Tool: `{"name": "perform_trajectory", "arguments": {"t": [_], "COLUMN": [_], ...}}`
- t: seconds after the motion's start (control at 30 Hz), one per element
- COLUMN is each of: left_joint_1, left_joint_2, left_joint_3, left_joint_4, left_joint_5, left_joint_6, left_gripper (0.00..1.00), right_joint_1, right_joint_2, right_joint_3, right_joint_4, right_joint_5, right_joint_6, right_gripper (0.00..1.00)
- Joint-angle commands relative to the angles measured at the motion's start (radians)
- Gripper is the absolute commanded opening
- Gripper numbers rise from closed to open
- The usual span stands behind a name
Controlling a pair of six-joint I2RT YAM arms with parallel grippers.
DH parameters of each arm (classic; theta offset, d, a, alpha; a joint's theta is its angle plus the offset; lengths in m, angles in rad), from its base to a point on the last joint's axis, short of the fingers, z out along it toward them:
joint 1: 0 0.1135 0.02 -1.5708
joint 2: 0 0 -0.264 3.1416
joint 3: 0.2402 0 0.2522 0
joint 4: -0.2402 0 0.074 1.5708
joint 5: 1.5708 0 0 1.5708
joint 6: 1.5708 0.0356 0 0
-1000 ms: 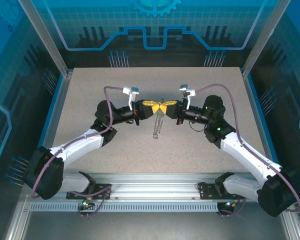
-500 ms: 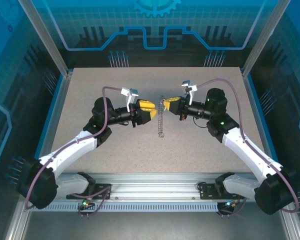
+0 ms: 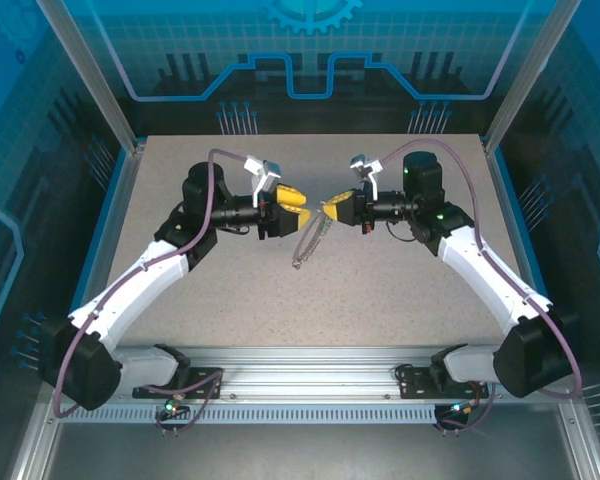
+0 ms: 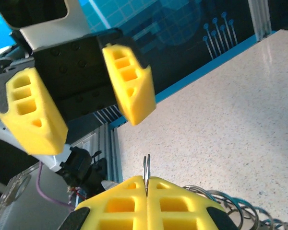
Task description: Put the keys on the keyring
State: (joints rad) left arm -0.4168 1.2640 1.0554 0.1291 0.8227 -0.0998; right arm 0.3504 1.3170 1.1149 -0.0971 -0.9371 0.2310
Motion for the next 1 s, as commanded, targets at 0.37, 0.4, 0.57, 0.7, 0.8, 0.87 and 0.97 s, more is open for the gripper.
{"name": "perform_trajectory", "arguments": {"t": [0.37,0.4,0.57,0.7,0.8,0.87,0.97], "left_joint_1": [0.015,0.016,0.015,0.015,0.015,0.015,0.015], "left_joint_2": [0.132,0.138,0.161,0.172,0.178,0.181,0.188], "left_joint_3": [0.131,0.136,0.146,0.148,0.147,0.144,0.144], "left_joint_4": [-0.128,-0.128,-0.128,-0.126,-0.129,-0.131,-0.129], "left_joint_5": [0.146,0.151,0.173,0.186,0.195,0.199,0.205], "left_joint_6": [0.068,0.066,0.060,0.058,0.058,0.061,0.059], "left_gripper": [0.49,0.48,0.47,0.46,0.44,0.42,0.38], "right_joint_1": [0.001,0.002,0.003,0.004,0.006,0.005,0.007], "right_joint_2": [0.038,0.039,0.042,0.046,0.048,0.050,0.050], "right_joint_3": [0.045,0.045,0.043,0.048,0.048,0.047,0.046], "right_joint_4": [-0.054,-0.052,-0.044,-0.038,-0.030,-0.024,-0.019], "right_joint_5": [-0.114,-0.114,-0.111,-0.110,-0.107,-0.105,-0.104], "right_joint_6": [-0.073,-0.071,-0.070,-0.065,-0.060,-0.054,-0.050], "right_gripper": [0.00,0.00,0.00,0.00,0.00,0.00,0.00]}}
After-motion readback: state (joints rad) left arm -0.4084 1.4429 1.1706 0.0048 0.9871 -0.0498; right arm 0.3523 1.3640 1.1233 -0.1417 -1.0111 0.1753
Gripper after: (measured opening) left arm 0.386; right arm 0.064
